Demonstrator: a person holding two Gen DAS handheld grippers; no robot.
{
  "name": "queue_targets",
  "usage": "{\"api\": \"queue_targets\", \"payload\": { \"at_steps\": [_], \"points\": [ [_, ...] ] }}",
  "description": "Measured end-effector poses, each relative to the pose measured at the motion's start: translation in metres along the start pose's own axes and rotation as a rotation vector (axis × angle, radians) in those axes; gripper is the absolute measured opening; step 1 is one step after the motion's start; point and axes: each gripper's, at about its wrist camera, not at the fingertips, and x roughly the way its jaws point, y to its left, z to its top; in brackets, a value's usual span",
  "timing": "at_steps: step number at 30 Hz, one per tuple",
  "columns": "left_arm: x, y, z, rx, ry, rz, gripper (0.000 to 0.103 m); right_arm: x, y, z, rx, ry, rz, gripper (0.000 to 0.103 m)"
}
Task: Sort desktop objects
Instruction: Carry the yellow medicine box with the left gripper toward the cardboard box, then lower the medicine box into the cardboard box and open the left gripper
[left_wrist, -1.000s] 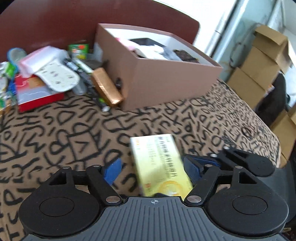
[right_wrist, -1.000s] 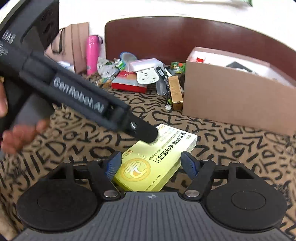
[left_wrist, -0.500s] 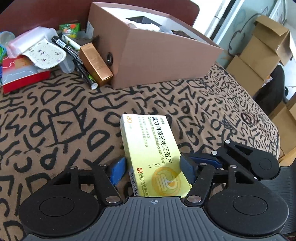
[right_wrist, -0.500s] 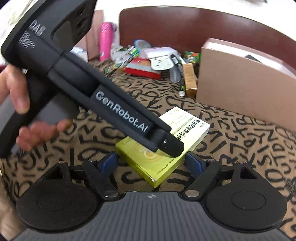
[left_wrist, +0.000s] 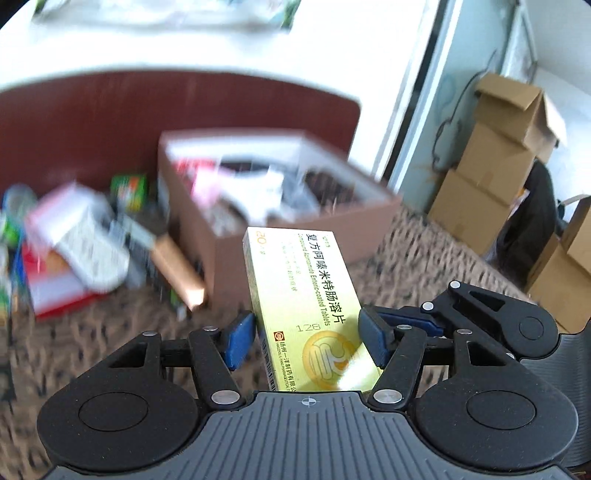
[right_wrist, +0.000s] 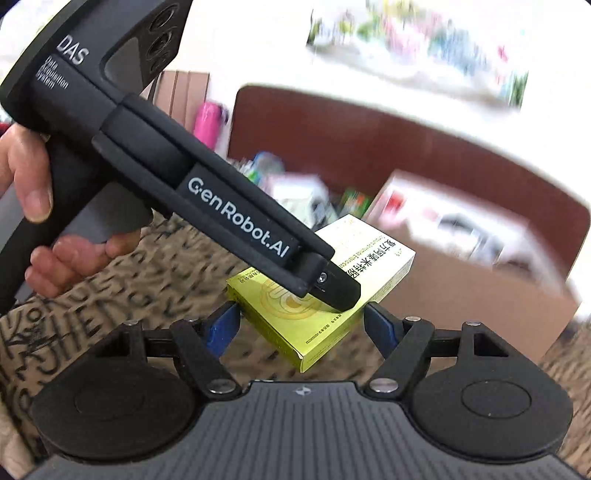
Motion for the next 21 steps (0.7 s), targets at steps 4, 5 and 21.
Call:
{"api": "queue_targets", "payload": {
  "at_steps": [4,5,21],
  "points": [
    [0.009,-0.010,0.043,0.019,-0.080,-0.013,0.065,0.002,-0.030,0.025,-0.049,-0.058,-0.066,0.078],
    [0.014,-0.013,0.053,0.025,-0.097,-0.015,0.065,0.005,-0.039,0.031,-0.063,-0.067,-0.084,0.078],
    [0.163,-0.007,0.170,-0.076,-0.110,-0.087,0.070,0.087,-0.183,0.056,-0.127,0.012,-0.152,0.078]
  ]
}}
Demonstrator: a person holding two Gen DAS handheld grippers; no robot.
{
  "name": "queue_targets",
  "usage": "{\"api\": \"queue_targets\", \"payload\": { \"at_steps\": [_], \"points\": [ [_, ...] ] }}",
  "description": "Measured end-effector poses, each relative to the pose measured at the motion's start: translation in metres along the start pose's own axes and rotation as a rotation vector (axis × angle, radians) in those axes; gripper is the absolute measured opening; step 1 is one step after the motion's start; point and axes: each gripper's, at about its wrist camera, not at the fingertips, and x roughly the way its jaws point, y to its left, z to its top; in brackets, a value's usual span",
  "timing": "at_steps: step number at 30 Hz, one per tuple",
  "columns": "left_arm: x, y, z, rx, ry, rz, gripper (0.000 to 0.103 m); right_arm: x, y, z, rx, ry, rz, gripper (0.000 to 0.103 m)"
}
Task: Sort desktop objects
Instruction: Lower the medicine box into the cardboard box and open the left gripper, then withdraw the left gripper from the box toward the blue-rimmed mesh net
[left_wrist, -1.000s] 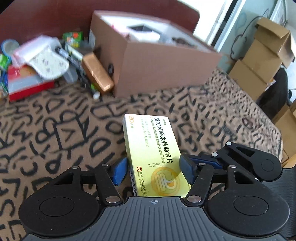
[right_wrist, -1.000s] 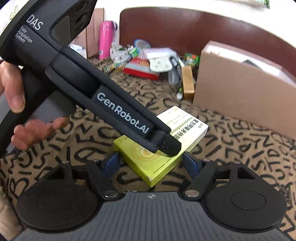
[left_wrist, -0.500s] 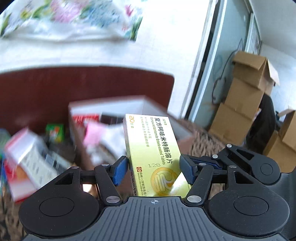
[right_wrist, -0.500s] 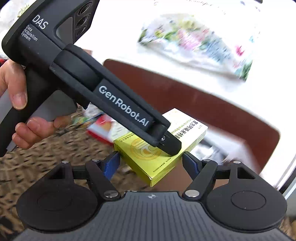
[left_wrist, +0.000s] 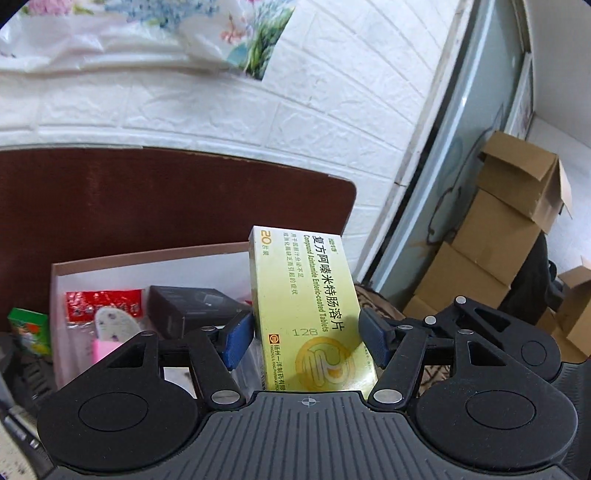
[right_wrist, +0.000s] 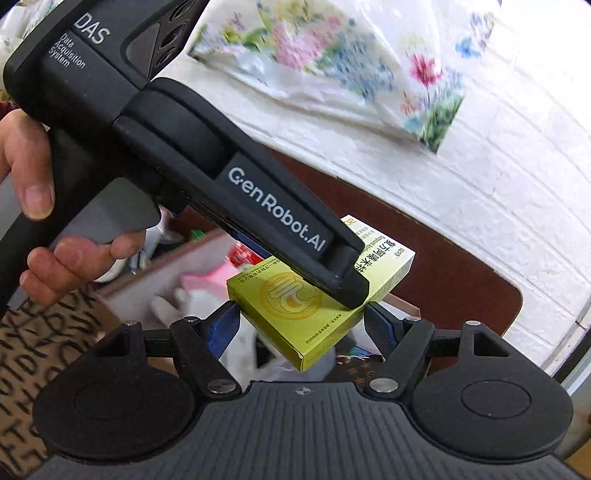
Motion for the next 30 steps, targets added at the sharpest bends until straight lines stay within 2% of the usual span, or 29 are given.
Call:
{"api": "queue_targets", "payload": {
  "at_steps": [6,9,10,11,15,19,25,30],
  "points": [
    [0.065,0.021,0.010,-0.053,0.044,-0.005,0.076,0.058,-0.024,-0.012,-0.029,0.108,-0.042,0.077],
    [0.088,0.031,0.004,-0.076,0.071,0.053,0.095,0.098,-0.029,-0.020,-0.061,0.257,-0.169,0.077],
    [0.092,0.036,0.002,-0.092,0.078,0.072,0.102,0.104,-0.030,-0.023,-0.059,0.278,-0.193,0.078],
    [0.092,0.040,-0.002,-0.104,0.083,0.083,0.103,0.108,-0.031,-0.025,-0.048,0.281,-0.198,0.078],
    [0.092,0.049,-0.008,-0.082,0.115,0.052,0.103,0.107,-0.033,-0.030,0.024,0.244,-0.184,0.091],
    [0.087,0.046,-0.011,-0.063,0.110,0.062,0.103,0.105,-0.025,-0.031,0.009,0.238,-0.193,0.099],
    [0.075,0.036,-0.017,0.002,0.116,0.083,0.103,0.083,-0.019,-0.027,0.021,0.214,-0.201,0.102],
    [0.053,0.029,-0.021,0.003,0.106,0.072,0.103,0.065,-0.020,-0.021,0.079,0.182,-0.198,0.103]
  ]
}}
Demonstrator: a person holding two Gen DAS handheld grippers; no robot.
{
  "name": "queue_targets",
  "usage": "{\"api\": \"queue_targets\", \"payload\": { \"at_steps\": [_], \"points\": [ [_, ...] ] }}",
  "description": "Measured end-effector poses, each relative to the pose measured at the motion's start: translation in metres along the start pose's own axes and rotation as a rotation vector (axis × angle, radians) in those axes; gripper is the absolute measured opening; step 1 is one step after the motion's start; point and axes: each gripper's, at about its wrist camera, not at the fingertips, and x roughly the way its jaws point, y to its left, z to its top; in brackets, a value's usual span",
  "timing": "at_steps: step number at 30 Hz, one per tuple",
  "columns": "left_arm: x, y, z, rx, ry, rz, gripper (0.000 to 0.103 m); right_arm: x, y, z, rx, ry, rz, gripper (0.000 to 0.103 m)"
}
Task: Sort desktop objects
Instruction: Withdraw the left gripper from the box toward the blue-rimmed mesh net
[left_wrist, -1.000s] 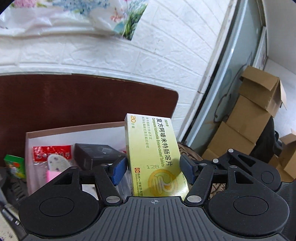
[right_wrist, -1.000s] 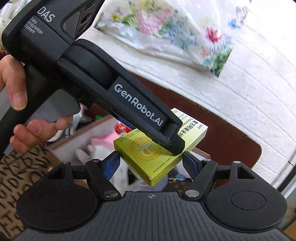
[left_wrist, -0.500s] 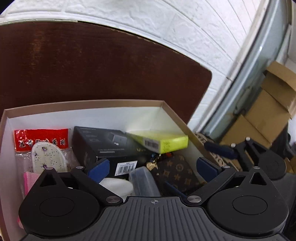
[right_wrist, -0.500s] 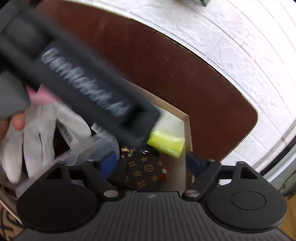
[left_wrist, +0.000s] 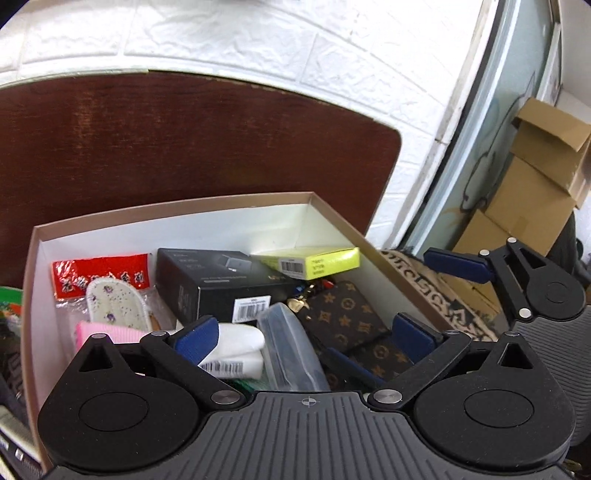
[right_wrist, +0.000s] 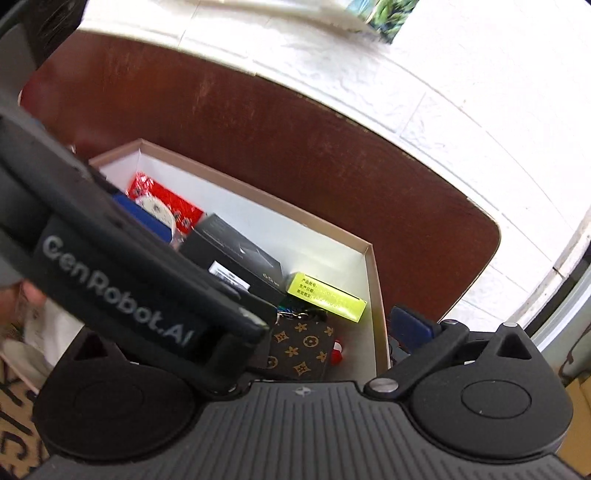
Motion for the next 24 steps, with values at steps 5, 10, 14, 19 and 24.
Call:
{"api": "queue_targets", "payload": {
  "at_steps": [5,10,14,19,24],
  "points": [
    [-0.025,-0.012,-0.007,0.035,-0.016,0.022,0.103,-0.031,0.006,-0.002,0.030,-0.021,-0.014,0.103],
    [-0.052,-0.019,-0.016,0.023,-0.019,0.031,0.103,-0.051,0.021,0.002,0.069,-0.055,-0.010,0.103],
    [-0.077,-0.027,-0.027,0.034,-0.044,0.059,0.103,-0.068,0.025,0.001,0.095,-0.084,-0.016,0.103],
    [-0.111,-0.033,-0.048,0.061,-0.068,0.084,0.103,-0.097,0.044,-0.006,0.090,-0.126,-0.022,0.103],
    [-0.145,-0.033,-0.075,0.062,-0.106,0.097,0.103,-0.124,0.068,-0.014,0.096,-0.162,-0.025,0.103]
  ]
}}
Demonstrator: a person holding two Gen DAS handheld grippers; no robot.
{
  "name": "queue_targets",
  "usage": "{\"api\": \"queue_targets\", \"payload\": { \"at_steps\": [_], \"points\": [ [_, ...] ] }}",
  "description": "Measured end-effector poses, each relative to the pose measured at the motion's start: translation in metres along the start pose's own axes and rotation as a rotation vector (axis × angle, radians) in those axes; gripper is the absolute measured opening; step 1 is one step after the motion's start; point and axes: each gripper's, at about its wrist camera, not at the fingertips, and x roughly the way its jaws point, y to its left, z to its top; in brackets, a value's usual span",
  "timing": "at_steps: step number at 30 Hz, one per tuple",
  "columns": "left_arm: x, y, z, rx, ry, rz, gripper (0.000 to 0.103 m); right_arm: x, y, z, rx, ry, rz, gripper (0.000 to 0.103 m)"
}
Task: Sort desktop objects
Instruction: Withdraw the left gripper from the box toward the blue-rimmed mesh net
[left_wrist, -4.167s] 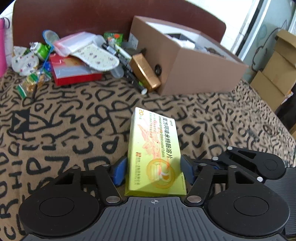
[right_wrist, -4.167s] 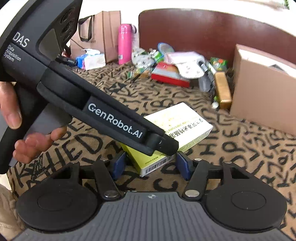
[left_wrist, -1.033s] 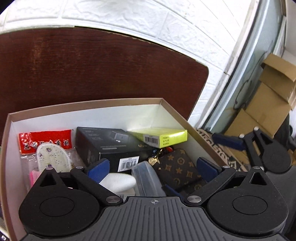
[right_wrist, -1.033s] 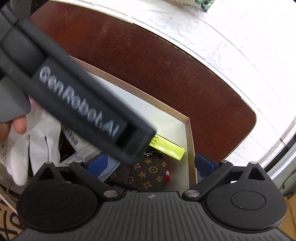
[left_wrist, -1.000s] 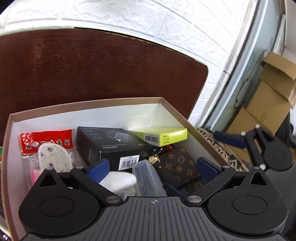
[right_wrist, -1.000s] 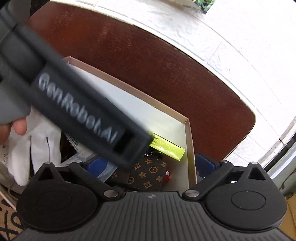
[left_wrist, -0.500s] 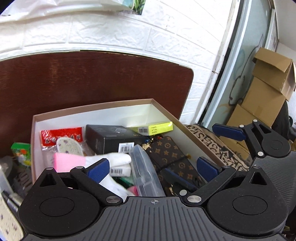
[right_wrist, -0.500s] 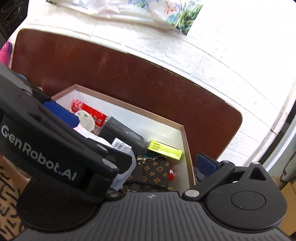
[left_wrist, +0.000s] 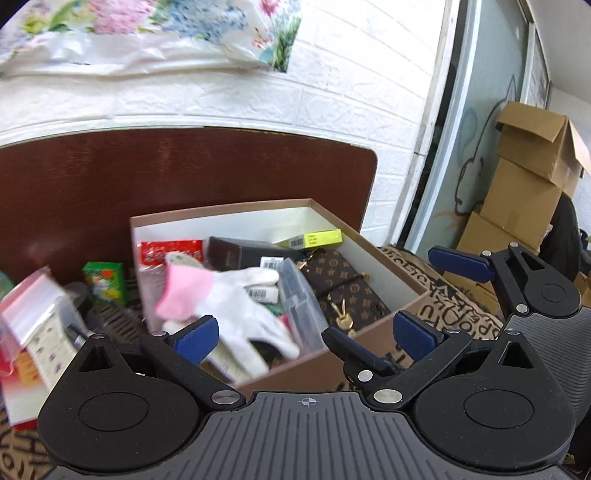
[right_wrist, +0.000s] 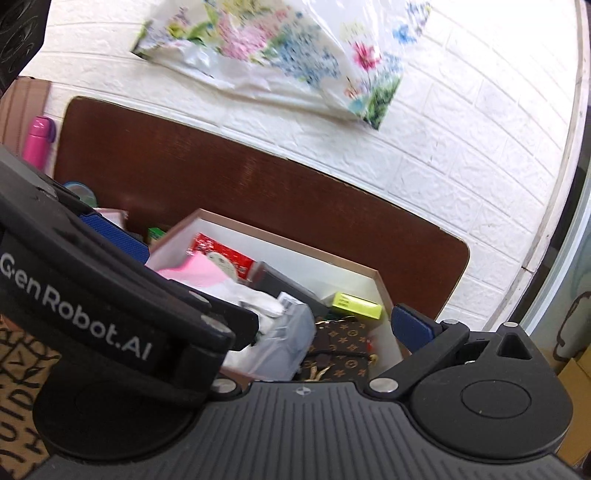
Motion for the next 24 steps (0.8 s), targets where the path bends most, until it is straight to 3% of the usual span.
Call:
{"api": "queue_targets", "payload": {
  "at_steps": [8,20,24],
  "points": [
    [-0.045,0.017,-0.045,-0.080,0.024,0.054,0.103,-0.028,0.037,-0.019,0.154,0.022,0.083,0.103],
    [-0.069,0.047,-0.097,-0.141,0.167,0.125,0.103,-0.043,0.100,-0.044,0.229,0.117,0.214,0.103],
    [-0.078,0.062,-0.109,-0.204,0.184,0.133,0.103,-0.044,0.118,-0.042,0.223,0.130,0.250,0.103]
  ]
}}
